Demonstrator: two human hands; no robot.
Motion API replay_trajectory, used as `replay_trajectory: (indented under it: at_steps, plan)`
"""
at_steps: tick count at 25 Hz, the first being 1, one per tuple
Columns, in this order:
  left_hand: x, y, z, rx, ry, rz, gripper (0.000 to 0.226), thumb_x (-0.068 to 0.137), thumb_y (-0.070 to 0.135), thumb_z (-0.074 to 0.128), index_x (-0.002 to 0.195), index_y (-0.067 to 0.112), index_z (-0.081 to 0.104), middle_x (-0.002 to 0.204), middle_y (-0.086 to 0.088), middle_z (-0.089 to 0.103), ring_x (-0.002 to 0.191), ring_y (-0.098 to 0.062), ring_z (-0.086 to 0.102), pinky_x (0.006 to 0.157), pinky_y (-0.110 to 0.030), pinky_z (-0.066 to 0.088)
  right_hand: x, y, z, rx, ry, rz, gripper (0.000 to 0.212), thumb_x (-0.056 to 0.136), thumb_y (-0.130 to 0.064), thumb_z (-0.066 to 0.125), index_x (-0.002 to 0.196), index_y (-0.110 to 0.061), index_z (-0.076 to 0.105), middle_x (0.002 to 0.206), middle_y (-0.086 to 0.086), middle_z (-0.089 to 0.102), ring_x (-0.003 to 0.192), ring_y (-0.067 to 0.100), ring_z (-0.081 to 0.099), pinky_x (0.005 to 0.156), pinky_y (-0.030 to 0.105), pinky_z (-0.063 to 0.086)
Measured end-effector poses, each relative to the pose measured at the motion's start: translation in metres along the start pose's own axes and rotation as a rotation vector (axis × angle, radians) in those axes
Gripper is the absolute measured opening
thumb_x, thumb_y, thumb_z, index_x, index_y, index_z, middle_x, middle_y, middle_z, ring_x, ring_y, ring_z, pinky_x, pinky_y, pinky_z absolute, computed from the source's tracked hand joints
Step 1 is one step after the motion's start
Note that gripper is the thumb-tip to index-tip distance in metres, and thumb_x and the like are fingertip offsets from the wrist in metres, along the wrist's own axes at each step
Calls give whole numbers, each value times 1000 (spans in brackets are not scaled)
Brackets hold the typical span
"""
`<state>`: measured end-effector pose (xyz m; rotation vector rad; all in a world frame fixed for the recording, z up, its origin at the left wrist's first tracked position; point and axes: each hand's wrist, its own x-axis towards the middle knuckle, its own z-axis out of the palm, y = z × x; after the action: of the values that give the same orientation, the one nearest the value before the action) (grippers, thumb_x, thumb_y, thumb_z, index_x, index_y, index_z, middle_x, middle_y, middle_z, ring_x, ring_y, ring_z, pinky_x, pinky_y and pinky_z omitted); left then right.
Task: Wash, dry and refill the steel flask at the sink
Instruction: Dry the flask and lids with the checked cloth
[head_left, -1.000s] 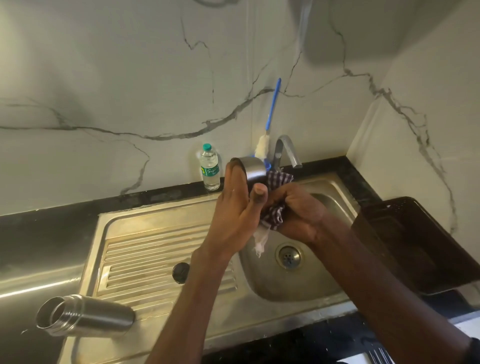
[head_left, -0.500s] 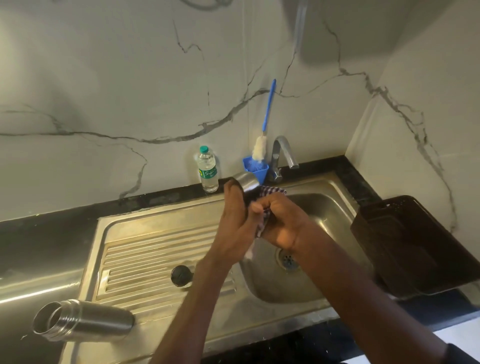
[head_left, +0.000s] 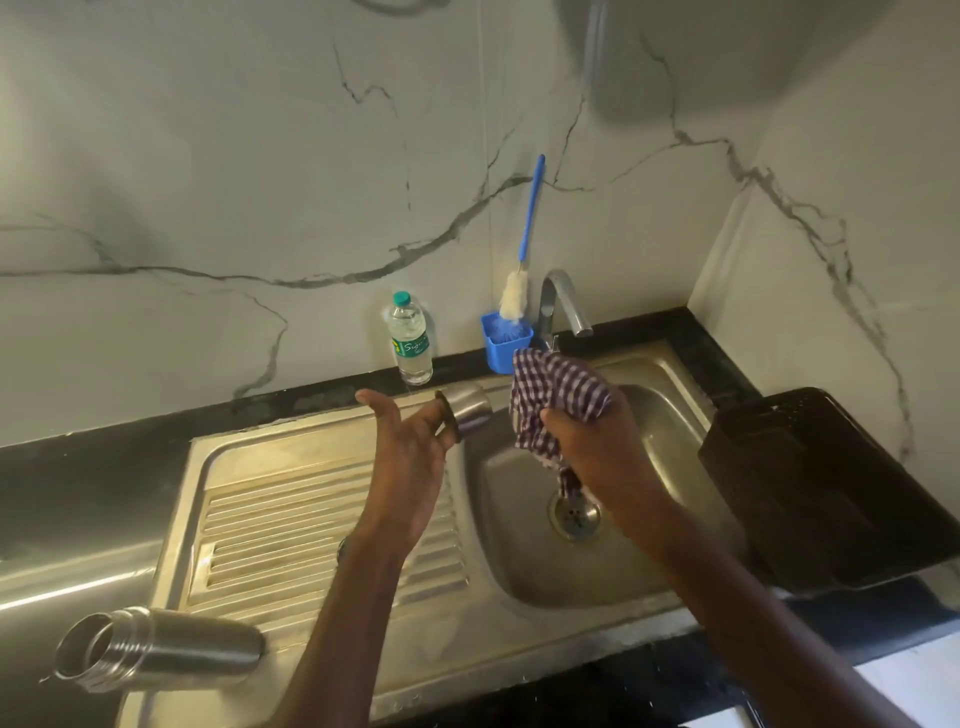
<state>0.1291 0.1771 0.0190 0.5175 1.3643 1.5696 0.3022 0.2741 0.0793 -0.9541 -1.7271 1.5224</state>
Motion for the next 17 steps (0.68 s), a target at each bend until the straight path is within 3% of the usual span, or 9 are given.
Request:
replay_trajectory:
  at_steps: [2, 4, 7, 10, 11, 14, 17]
  plan:
    - [-7, 13, 10, -72, -78, 33, 123, 80, 93, 1, 139, 7, 65, 139, -16, 67, 135, -29, 60, 128, -47, 15, -3, 25, 8, -463, -35, -481, 54, 90, 5, 65, 137, -20, 59, 130, -3, 64, 121, 1, 61, 99, 21, 53]
    - [-10, 18, 15, -53, -123, 30, 122, 82, 92, -3, 143, 8, 61, 142, -13, 66, 135, -27, 61, 130, -50, 12, 1, 46, 14, -861, -136, -728, 60, 91, -7, 68, 149, -13, 53, 148, 5, 55, 138, 19, 52, 113, 38, 46]
    - [-12, 16, 18, 44, -184, 28, 121, 78, 98, 6, 152, 15, 54, 144, -13, 65, 137, -31, 59, 129, -59, 4, 19, 41, 11, -797, -113, -613, 59, 90, -7, 63, 148, -14, 55, 150, 5, 56, 137, 21, 53, 111, 44, 49]
    - [-13, 21, 14, 2, -173, 12, 127, 73, 102, 23, 166, 16, 20, 138, -20, 67, 133, -34, 62, 128, -55, 19, 22, 38, -1, -842, -195, -796, 57, 91, -6, 69, 146, -13, 57, 149, 6, 58, 137, 23, 54, 113, 46, 46]
    - [-14, 24, 13, 19, -152, 18, 126, 74, 101, 22, 166, 16, 20, 136, -20, 68, 130, -34, 64, 127, -54, 23, 23, 39, -6, -855, -253, -853, 59, 90, -8, 73, 146, -14, 57, 149, 6, 57, 138, 23, 53, 114, 46, 45]
    - [-19, 27, 20, 170, -115, 33, 117, 76, 96, 7, 141, 17, 65, 126, -16, 74, 125, -28, 68, 127, -57, 23, 29, 29, -7, -722, -214, -764, 53, 90, -3, 67, 141, -16, 60, 141, 4, 64, 132, 18, 59, 110, 47, 50]
    - [-21, 28, 27, 264, -55, 103, 97, 89, 83, -5, 110, 41, 80, 114, -7, 79, 116, -19, 73, 125, -60, 24, 29, 15, -7, -760, -209, -850, 44, 96, -14, 58, 139, -15, 62, 138, 2, 66, 131, 15, 59, 113, 37, 45]
